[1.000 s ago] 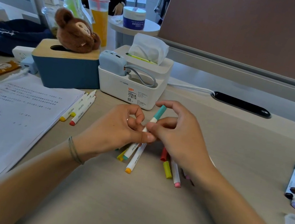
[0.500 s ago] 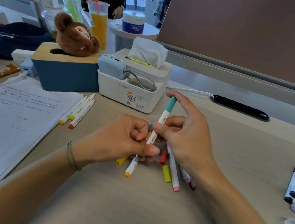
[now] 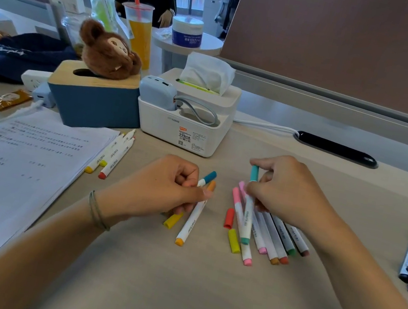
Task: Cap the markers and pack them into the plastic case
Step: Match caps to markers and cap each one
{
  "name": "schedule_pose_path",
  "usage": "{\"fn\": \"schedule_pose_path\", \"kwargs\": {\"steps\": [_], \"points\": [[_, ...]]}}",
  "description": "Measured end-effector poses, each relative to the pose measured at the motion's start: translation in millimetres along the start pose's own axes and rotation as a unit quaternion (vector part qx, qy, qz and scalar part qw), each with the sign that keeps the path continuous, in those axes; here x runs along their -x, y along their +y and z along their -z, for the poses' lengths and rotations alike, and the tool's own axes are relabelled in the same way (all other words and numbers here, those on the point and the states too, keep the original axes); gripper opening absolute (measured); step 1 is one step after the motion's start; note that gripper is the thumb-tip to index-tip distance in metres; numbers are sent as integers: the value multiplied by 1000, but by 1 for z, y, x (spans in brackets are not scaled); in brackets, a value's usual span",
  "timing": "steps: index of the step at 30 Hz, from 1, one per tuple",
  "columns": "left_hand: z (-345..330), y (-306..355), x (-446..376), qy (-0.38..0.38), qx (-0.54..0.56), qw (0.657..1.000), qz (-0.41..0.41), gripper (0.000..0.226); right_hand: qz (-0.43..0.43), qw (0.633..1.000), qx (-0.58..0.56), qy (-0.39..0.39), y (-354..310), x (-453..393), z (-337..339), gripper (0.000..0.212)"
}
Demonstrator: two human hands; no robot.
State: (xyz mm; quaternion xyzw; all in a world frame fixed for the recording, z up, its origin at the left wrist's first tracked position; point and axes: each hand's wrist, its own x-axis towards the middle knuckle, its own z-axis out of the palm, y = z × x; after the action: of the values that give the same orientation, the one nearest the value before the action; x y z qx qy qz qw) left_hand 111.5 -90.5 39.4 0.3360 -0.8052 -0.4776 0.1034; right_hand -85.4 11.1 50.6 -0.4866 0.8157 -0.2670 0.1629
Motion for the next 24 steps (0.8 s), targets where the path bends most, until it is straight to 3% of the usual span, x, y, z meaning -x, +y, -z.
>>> {"fn": "schedule_pose_path", "kwargs": {"steps": [8, 11, 18, 24], "points": [[11, -8, -6, 79, -108, 991, 22, 36, -8, 989, 144, -45, 5, 1, -7, 58], [15, -16, -8, 112, -163, 980, 28, 35, -6, 984, 179, -18, -4, 2, -9, 56], [35, -31, -10, 264, -289, 918, 63, 23, 93, 993, 75, -2, -40, 16, -20, 35], [69, -52, -14, 294, -343, 883, 130, 8, 148, 988, 39, -31, -59, 21, -32, 37]]}}
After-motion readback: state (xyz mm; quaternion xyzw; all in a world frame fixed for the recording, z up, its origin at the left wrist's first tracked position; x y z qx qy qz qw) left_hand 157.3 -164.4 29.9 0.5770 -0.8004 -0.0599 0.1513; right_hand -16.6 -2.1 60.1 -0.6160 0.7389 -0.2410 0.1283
